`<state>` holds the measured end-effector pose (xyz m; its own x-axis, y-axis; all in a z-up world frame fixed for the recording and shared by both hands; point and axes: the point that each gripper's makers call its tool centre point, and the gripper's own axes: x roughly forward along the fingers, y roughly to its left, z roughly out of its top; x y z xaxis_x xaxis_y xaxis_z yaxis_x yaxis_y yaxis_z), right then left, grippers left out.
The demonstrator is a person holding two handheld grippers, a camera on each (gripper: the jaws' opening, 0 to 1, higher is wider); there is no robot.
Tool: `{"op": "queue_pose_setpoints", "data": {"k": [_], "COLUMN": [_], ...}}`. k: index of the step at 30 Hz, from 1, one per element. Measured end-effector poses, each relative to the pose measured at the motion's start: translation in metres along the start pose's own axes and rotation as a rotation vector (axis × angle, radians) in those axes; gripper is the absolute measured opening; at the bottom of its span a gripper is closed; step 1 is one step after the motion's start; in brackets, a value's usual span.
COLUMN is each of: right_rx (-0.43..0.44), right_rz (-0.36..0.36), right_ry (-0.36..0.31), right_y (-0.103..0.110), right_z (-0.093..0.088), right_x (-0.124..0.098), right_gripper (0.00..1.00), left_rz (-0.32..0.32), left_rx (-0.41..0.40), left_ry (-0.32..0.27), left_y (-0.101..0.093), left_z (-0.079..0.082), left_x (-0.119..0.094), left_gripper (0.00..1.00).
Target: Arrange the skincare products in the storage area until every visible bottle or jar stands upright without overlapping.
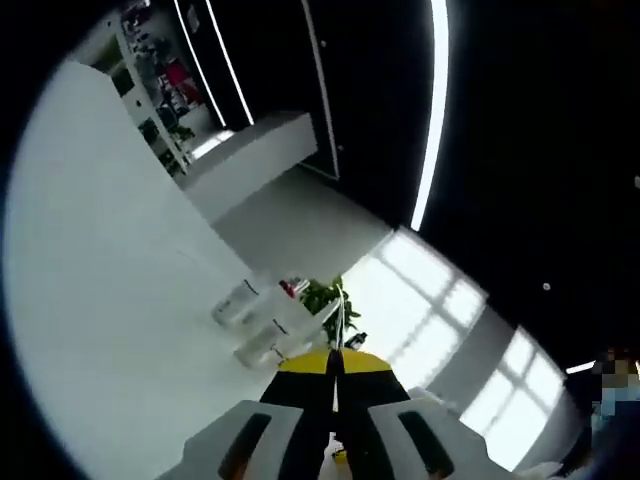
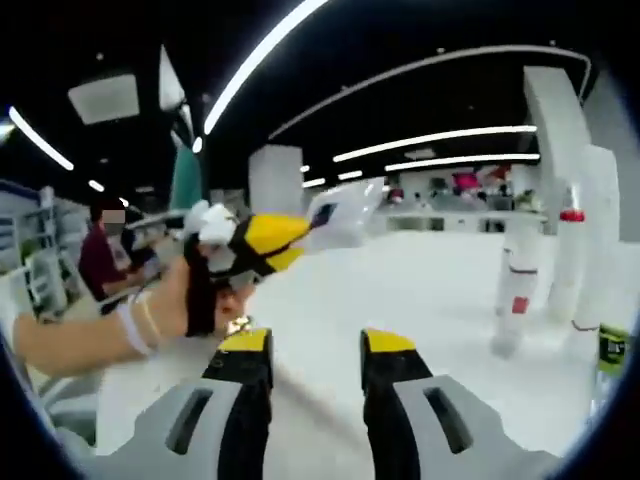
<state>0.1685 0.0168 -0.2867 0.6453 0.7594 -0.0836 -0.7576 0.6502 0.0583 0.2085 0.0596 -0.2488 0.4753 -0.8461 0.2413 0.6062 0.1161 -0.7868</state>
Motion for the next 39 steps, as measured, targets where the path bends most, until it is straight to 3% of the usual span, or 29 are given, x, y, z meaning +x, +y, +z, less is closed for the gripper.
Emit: {"op": "queue_pose_setpoints", "data": {"k": [6, 8, 10, 12, 13, 15, 18, 20, 23, 24, 28, 29, 30, 32, 36, 39], "right_rx": [0.064, 0.126, 0.115, 0.117, 0.121, 0.123, 0.083, 0.019, -0.019, -0.041, -0.104, -0.147, -0.182, -0.190, -0.184, -0.169], "right_rz": [-0.030, -0.027, -0.026, -0.033, -0.029, -0.027, -0.051, -0.110, -0.128, -0.138, -0.165, -0.187, -0.202, -0.216, -0.229, -0.238], "right_ry": [-0.071, -0.085, -0.078, -0.064, -0.047, -0.062, -0.070, -0.069, -0.055, -0.044, -0.034, -0.049, -0.040, -0.024, -0.020, -0.045], "right_y": [0.000, 0.000, 0.004, 0.004, 0.011, 0.014, 0.012, 0.005, 0.006, 0.009, 0.010, 0.008, 0.008, 0.008, 0.007, 0.007], "right_z": [0.015, 0.018, 0.016, 0.014, 0.012, 0.014, 0.018, 0.017, 0.013, 0.010, 0.006, 0.009, 0.008, 0.005, 0.003, 0.006], "right_x": [-0.025, -0.037, -0.047, -0.051, -0.064, -0.075, -0.090, -0.100, -0.107, -0.112, -0.117, -0.119, -0.119, -0.118, -0.116, -0.115], "right_gripper": [0.62, 0.73, 0.86, 0.91, 0.94, 1.00, 1.00, 1.00, 1.00, 1.00, 0.99, 0.99, 0.99, 0.99, 0.99, 1.00], "left_rz": [0.000, 0.047, 0.059, 0.059, 0.044, 0.080, 0.063, 0.108, 0.141, 0.178, 0.195, 0.207, 0.260, 0.312, 0.330, 0.381], "left_rx": [-0.013, -0.001, -0.032, -0.044, -0.088, -0.120, -0.191, -0.236, -0.281, -0.273, -0.325, -0.361, -0.371, -0.356, -0.406, -0.402], "left_ry": [-0.006, -0.013, -0.017, -0.010, -0.038, -0.027, -0.024, -0.019, 0.032, 0.041, 0.065, 0.063, 0.053, 0.036, 0.036, 0.053], "left_y": [0.006, 0.015, 0.021, 0.021, 0.018, 0.021, 0.011, 0.009, 0.003, 0.002, 0.002, 0.005, 0.018, 0.027, 0.042, 0.058], "left_z": [0.009, 0.014, 0.016, 0.015, 0.018, 0.015, 0.016, 0.018, 0.015, 0.019, 0.027, 0.029, 0.034, 0.041, 0.054, 0.049], "left_x": [0.001, 0.000, 0.001, 0.002, 0.005, 0.009, 0.016, 0.021, 0.026, 0.031, 0.040, 0.041, 0.044, 0.045, 0.057, 0.062], "left_gripper": [0.00, 0.00, 0.00, 0.00, 0.00, 0.00, 0.00, 0.00, 0.00, 0.00, 0.00, 0.00, 0.00, 0.00, 0.00, 0.00]}}
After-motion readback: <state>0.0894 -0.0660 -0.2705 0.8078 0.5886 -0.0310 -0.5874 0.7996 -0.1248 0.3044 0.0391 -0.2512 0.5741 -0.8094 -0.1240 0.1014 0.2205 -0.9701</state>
